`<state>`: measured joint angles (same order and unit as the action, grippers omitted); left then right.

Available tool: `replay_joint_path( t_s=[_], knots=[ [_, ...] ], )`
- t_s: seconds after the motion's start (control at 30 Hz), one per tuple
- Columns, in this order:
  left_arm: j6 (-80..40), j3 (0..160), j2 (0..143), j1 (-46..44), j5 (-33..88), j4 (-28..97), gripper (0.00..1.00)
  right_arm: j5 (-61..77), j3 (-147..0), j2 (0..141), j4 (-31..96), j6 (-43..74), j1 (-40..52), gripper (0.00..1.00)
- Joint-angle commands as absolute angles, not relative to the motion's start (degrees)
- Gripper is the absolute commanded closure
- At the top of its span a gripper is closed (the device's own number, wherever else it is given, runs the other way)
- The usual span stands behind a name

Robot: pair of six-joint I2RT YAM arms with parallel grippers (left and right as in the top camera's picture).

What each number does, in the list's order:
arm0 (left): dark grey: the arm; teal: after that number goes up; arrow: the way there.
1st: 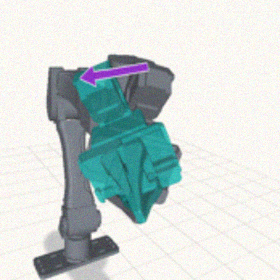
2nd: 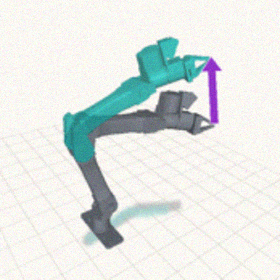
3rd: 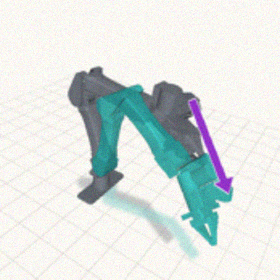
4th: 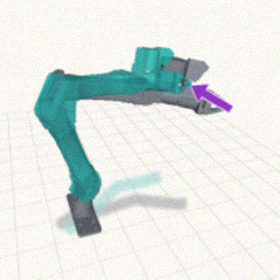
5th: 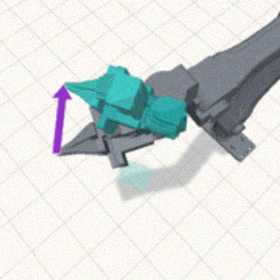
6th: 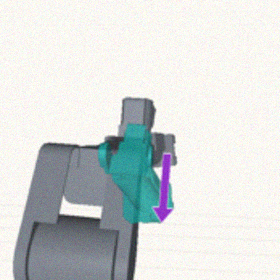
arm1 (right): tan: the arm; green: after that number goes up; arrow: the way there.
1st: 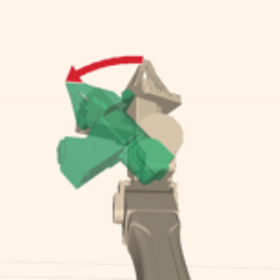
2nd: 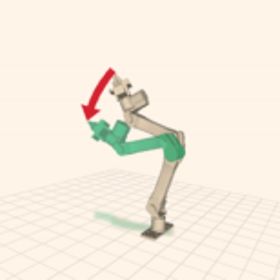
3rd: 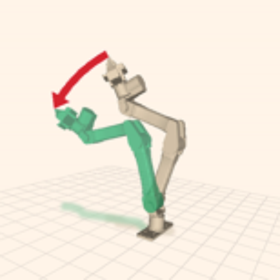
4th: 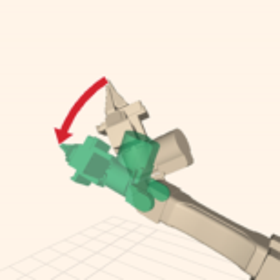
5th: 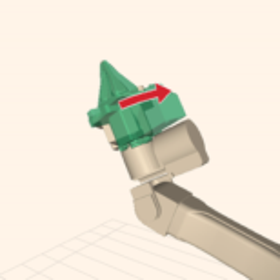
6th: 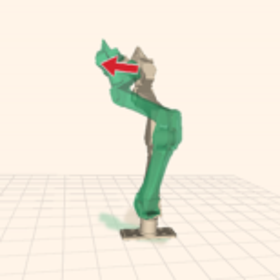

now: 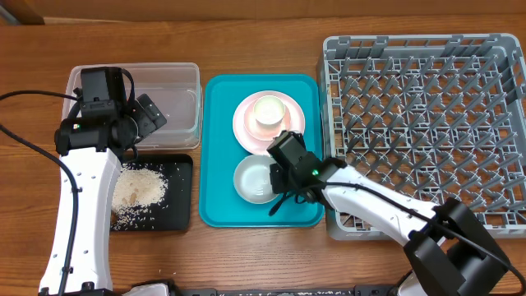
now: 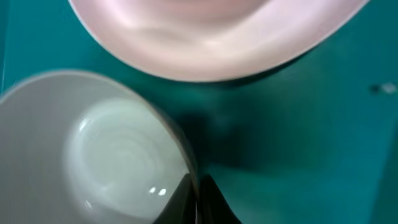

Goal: Sort waste into correct bins and load items into the dishwasher

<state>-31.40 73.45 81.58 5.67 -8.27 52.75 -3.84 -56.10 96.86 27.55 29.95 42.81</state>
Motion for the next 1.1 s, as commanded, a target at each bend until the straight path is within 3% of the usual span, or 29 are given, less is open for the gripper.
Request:
replay_joint_path(
  t_s=[0.0, 0.27, 0.5, 0.77, 1.07],
  knots=[
    [-32.18, 74.24, 81.28, 5.72, -7.84, 52.66, 0.0, -16.73, -64.99, 93.06, 34.96, 30.24, 42.74, 0.96],
    [-32.18, 74.24, 81.28, 5.72, -7.84, 52.66, 0.0, -43.86, -81.08, 91.29, 55.57, 30.0, 42.74, 0.96],
    [-32.18, 74.24, 81.28, 5.72, -7.84, 52.66, 0.0, -67.37, -83.24, 91.29, 58.67, 22.44, 42.63, 0.96],
    [-32.18, 74.24, 81.28, 5.72, -7.84, 52.66, 0.0, -68.12, -83.24, 91.29, 56.77, 15.66, 41.56, 0.96],
    [-32.18, 74.24, 81.28, 5.72, -7.84, 52.66, 0.0, -68.1, -83.22, 91.7, 46.11, 2.22, 33.3, 0.96]
  ],
)
